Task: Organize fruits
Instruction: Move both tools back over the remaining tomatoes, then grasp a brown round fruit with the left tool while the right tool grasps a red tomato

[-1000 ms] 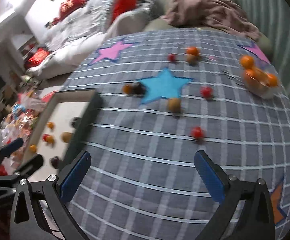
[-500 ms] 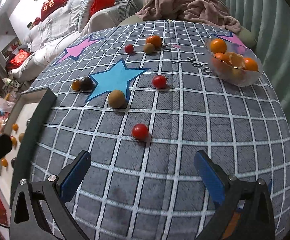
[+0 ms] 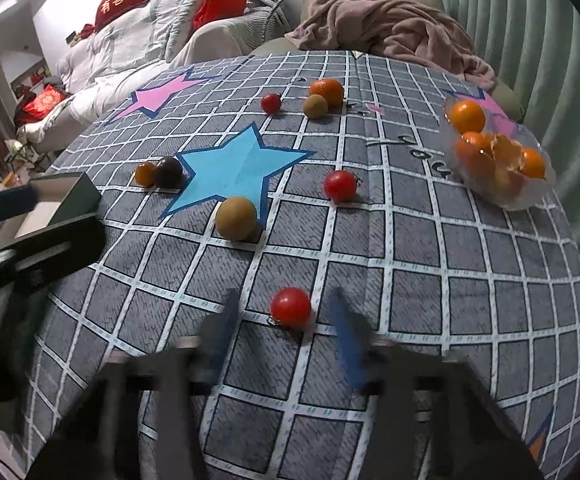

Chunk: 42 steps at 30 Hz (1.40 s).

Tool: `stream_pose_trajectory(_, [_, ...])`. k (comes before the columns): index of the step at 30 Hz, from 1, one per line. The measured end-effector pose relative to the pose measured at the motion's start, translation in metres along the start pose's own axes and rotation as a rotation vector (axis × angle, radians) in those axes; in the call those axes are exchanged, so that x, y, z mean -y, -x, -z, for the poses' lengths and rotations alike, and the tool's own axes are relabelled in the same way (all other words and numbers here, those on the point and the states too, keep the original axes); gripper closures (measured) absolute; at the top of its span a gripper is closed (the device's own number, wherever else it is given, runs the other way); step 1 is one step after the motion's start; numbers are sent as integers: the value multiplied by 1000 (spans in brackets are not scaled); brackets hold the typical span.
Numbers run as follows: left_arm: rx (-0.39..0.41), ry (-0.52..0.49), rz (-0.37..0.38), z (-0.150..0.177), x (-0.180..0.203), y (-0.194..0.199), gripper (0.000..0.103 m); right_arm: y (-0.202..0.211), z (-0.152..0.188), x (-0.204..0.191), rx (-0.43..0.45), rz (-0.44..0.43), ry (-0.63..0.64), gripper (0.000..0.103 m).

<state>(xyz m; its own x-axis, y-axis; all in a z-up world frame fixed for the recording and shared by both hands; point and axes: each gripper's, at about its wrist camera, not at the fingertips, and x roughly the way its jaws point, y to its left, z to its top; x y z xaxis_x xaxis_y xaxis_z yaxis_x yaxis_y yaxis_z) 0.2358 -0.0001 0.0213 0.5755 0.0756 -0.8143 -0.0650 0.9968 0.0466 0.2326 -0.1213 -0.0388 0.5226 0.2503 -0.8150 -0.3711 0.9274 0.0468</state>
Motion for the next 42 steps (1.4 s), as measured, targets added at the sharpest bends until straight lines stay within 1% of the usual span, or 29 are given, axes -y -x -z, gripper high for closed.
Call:
stream_pose_trajectory(1, [-3, -8, 5, -1, 4, -5, 8, 1, 1, 2, 3, -5, -4, 80])
stream_pose_trajectory(2, [-8, -13, 6, -3, 7, -10, 8, 2, 2, 5, 4, -13, -10, 82])
stream_pose_trajectory(6, [-38, -45, 11, -5, 23, -30, 8, 8, 8, 20, 3, -25, -39, 82])
stream_pose_trajectory(14, [-25, -78, 10, -15, 48, -56, 9, 17, 18, 36, 10, -49, -81, 82])
stream_pose_trajectory(15, [-29, -80, 10, -15, 50, -60, 21, 17, 19, 37, 12, -53, -84, 82])
stream_pose_trajectory(17, [-63, -82, 13, -15, 52, -68, 34, 17, 20, 38, 15, -57, -88, 82])
stream_pose_trajectory(18, [-76, -75, 21, -15, 51, -72, 35, 17, 20, 38, 16, -59, -89, 82])
stream_pose_trajectory(19, [-66, -60, 28, -15, 50, -71, 38, 18, 20, 39, 16, -61, -92, 82])
stream_pose_trajectory(20, [-65, -57, 38, -15, 50, -72, 45, 18, 21, 39, 17, -64, -95, 82])
stream_pose_trajectory(21, [-67, -55, 54, -15, 50, -72, 60, 18, 21, 40, 17, -67, -101, 82])
stream_pose_trajectory(22, [-69, -58, 72, -15, 52, -71, 69, 19, 22, 40, 18, -70, -107, 82])
stream_pose_trajectory(23, [-70, -65, 71, -15, 54, -70, 76, 19, 22, 41, 17, -72, -111, 82])
stream_pose_trajectory(25, [-62, -72, 67, -11, 56, -68, 76, 22, 23, 43, 17, -79, -122, 82])
stream_pose_trajectory(28, [-62, -72, 90, -1, 54, -59, 76, 28, 27, 44, 21, -84, -125, 82])
stream_pose_trajectory(35, [-81, -30, 134, 44, 36, -27, 76, 43, 40, 42, 16, -116, -147, 82])
stream_pose_trajectory(42, [-95, 4, 139, 85, 23, 2, 76, 56, 63, 32, 4, -135, -166, 81])
